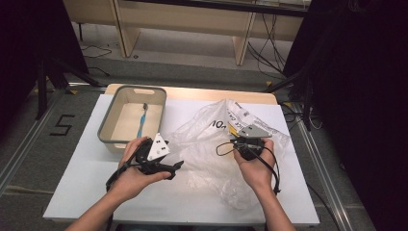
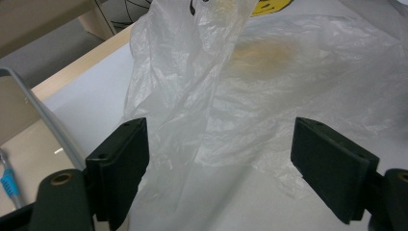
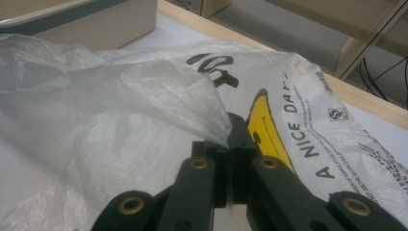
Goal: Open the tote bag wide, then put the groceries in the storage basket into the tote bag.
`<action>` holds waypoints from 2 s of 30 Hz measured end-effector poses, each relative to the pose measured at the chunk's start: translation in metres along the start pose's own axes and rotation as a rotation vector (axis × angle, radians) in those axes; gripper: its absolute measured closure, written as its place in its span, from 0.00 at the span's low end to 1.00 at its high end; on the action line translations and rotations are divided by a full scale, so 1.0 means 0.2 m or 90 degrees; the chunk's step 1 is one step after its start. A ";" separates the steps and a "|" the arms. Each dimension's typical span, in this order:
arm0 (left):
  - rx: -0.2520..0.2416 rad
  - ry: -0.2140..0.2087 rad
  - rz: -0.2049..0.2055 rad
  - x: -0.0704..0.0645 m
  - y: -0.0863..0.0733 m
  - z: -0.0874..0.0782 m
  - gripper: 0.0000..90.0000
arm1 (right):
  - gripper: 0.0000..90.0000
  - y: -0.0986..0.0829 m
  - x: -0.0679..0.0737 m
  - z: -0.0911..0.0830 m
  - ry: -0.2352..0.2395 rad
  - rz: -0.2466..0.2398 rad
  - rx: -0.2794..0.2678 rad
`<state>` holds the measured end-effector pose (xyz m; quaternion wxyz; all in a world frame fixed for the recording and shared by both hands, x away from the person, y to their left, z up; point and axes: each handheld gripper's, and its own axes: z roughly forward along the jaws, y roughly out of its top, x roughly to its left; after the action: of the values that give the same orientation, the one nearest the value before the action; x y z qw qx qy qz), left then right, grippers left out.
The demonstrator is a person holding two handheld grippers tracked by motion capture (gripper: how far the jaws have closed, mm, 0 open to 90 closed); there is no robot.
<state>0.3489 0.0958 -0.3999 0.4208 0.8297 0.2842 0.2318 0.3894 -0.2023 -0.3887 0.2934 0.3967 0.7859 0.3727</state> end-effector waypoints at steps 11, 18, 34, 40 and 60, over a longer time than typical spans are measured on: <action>-0.013 0.034 -0.022 0.12 0.00 -0.08 0.24 | 1.00 0.00 0.00 0.00 0.003 -0.001 0.004; 0.002 0.038 -0.043 0.16 -0.03 -0.08 0.24 | 1.00 -0.01 0.01 0.01 0.004 0.001 0.007; 0.013 0.038 -0.063 0.24 -0.05 -0.09 0.25 | 1.00 -0.01 -0.01 0.02 0.005 0.010 0.010; 0.013 0.045 -0.069 0.24 -0.05 -0.10 0.25 | 1.00 -0.02 -0.02 0.01 0.005 0.013 0.010; 0.017 0.055 -0.102 0.30 -0.07 -0.09 0.25 | 1.00 -0.02 -0.02 0.01 0.005 0.013 0.012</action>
<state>0.3782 0.1526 -0.3927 0.4144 0.7989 0.3707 0.2294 0.3915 -0.2067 -0.3930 0.2825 0.4059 0.7865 0.3700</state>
